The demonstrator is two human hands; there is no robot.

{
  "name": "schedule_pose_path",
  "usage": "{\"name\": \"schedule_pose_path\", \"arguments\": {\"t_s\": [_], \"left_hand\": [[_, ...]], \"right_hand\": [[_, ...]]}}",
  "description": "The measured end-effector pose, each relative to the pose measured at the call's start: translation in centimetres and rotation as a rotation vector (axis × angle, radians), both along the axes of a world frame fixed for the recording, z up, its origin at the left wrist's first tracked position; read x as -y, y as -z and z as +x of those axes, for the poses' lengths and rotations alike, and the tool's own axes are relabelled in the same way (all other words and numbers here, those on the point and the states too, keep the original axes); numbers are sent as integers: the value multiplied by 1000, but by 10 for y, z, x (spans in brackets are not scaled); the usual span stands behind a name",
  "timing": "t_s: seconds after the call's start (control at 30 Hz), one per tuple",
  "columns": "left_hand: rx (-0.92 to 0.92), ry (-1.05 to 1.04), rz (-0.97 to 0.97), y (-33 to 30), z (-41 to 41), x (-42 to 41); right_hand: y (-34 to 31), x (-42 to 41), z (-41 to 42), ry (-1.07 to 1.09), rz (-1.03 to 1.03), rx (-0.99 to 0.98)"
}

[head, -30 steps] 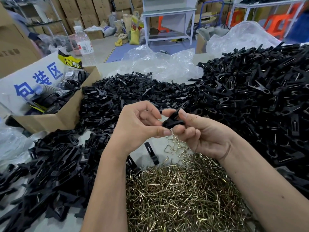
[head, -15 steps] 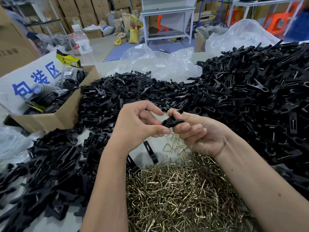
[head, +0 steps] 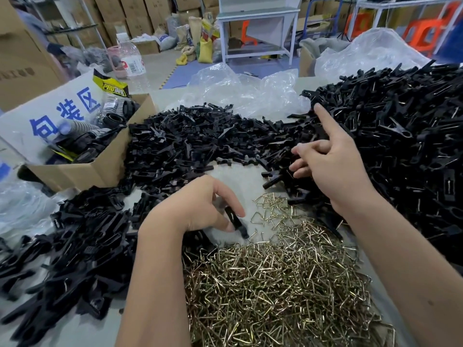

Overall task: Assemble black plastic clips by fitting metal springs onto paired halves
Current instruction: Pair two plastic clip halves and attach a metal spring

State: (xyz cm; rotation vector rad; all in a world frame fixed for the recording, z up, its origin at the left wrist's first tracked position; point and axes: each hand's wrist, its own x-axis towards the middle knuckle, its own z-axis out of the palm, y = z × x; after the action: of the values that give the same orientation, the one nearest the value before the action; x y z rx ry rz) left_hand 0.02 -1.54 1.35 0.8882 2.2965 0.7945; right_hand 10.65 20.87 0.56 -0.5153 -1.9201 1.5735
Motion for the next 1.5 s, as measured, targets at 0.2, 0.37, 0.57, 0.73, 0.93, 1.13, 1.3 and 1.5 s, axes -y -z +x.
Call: {"name": "schedule_pose_path", "arguments": {"t_s": [0.2, 0.37, 0.57, 0.73, 0.93, 1.13, 1.3, 1.5], "left_hand": [[-232, -222, 118, 5, -8, 0], [-435, -675, 343, 1, -15, 6], [-462, -990, 308, -5, -22, 27], [-533, -1230, 423, -14, -28, 52], [-501, -1304, 560, -12, -30, 57], [-486, -1262, 454, -5, -32, 56], [-366, -1178, 69, 5, -34, 53], [-230, -1078, -19, 10, -28, 28]], "right_hand": [[-2, 15, -1, 114, 427, 47], [-2, 69, -1, -534, 676, 310], [9, 126, -9, -856, 877, 361], [-9, 157, -33, -749, 912, 527], [-4, 203, -70, -708, 959, 606], [0, 152, -97, -429, 807, 491], [10, 107, -98, -275, 793, 347], [0, 85, -82, -178, 588, 104]]}}
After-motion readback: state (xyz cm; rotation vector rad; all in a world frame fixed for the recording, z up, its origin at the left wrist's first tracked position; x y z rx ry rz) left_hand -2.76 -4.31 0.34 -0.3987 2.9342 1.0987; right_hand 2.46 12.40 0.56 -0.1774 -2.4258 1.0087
